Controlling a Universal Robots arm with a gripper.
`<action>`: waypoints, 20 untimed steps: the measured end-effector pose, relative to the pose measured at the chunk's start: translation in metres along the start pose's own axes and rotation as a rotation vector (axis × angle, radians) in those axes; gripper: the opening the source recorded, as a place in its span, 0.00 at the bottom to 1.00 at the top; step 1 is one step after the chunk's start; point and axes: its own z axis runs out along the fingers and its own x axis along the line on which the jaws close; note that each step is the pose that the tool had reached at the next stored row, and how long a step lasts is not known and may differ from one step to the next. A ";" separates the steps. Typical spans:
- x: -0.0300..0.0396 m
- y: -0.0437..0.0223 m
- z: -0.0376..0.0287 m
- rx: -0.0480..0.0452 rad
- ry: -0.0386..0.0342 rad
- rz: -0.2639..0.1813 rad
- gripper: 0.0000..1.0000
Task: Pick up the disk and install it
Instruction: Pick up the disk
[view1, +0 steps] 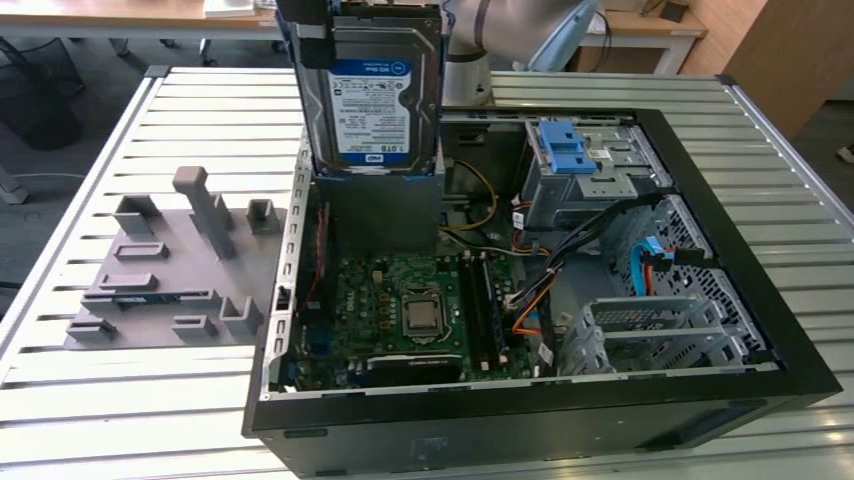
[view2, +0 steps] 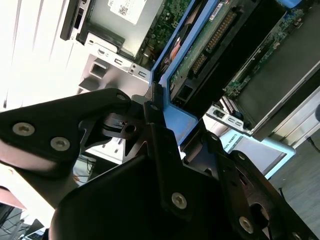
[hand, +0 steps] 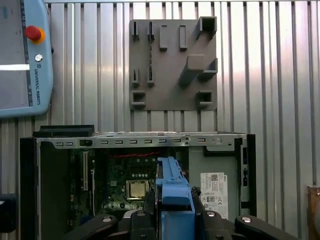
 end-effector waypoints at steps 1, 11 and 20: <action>0.0008 -0.0013 0.0001 0.0001 0.0000 0.000 0.36; 0.0091 -0.0152 0.0004 0.0001 -0.0001 0.000 0.36; 0.0166 -0.0279 0.0007 0.0000 -0.0001 0.000 0.36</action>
